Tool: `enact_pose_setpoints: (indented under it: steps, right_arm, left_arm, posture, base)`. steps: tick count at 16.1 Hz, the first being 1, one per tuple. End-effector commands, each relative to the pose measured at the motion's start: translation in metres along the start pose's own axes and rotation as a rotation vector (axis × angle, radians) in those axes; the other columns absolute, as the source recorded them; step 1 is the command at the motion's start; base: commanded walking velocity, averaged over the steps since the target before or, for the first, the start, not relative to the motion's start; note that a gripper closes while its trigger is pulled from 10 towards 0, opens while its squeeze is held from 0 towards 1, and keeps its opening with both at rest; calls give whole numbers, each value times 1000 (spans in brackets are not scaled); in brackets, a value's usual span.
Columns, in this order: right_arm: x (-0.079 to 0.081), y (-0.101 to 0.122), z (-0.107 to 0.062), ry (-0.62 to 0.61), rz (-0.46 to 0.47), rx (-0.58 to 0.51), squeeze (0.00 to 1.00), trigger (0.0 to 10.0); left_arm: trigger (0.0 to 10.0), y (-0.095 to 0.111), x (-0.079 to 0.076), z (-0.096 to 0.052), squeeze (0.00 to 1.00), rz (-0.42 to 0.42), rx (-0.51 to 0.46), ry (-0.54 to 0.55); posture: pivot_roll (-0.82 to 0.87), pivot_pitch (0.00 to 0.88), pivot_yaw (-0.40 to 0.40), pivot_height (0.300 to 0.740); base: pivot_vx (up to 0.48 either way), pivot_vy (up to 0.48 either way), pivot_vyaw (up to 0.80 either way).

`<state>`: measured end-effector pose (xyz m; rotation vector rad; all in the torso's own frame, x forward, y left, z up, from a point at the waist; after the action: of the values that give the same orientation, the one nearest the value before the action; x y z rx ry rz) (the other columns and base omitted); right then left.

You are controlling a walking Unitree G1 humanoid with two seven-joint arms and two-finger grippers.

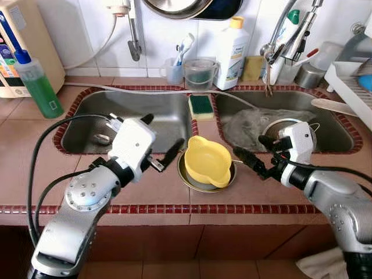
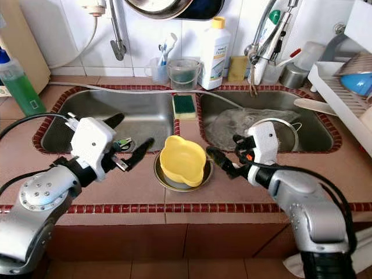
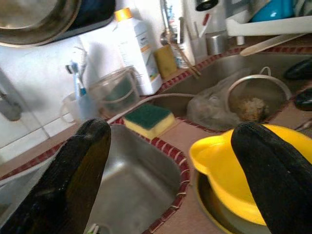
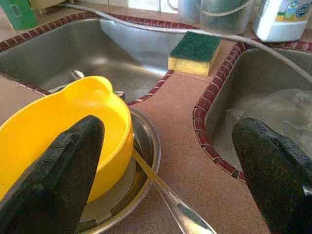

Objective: Kitchen organization

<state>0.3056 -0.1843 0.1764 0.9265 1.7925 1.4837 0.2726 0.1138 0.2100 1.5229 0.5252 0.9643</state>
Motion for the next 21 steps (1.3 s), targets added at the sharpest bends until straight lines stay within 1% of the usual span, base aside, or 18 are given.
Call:
enact_pose_setpoints:
  steps: [1,5,8,10,13,17,19,20,21]
  right_arm:
    - [-4,4,1,10,-15,9,0,10000]
    - [-10,13,10,63,-7,17,0,10000]
    - [-15,14,21,95,-7,27,0,10000]
    - [-14,13,29,128,-8,37,0,10000]
    - [-8,12,39,204,-7,39,0,10000]
    - [-3,12,48,247,-10,41,0,10000]
    - [2,9,54,274,12,39,0,10000]
    - [4,5,56,291,13,48,0,5608]
    - [8,1,58,310,22,55,0,5490]
  left_arm:
    - [10000,6,-5,1,0,12,-18,-20]
    - [10000,8,-8,4,0,-7,-28,-15]
    - [10000,9,-11,5,0,-14,-33,-11]
    - [10000,10,-11,4,0,-18,-35,-3]
    - [10000,11,-11,3,0,-21,-37,10]
    - [10000,12,-11,2,0,-22,-38,19]
    - [10000,12,-11,2,0,-26,-40,31]
    - [10000,13,-11,2,0,-27,-41,33]
    - [10000,13,-11,3,0,-26,-42,34]
  posture:
    - [-87,106,-1,740]
    - [-88,113,-8,740]
    - [-80,114,-15,740]
    - [-77,116,-18,740]
    - [-64,115,-26,740]
    - [-54,113,-33,740]
    - [-48,110,-37,740]
    - [-48,109,-37,740]
    - [-46,107,-38,740]
  base:
    - [0,0,0]
    - [0,0,0]
    - [0,0,0]
    - [0,0,0]
    - [0,0,0]
    - [0,0,0]
    - [0,0,0]
    - [0,0,0]
    - [0,0,0]
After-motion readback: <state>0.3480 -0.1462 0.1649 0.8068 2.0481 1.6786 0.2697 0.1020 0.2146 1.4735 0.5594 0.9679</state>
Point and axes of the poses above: a point about 5 cm out from each wrist's last joint towards the gripper, its own z axis pointing out of the wrist towards the gripper, its own y axis along the axis of the wrist's last joint, x = y × z, the point moved 1 cm from there along z, pointing out of the wrist towards the gripper, and after that the axes turned 4 degrees about -z, right-handed, at the moved point
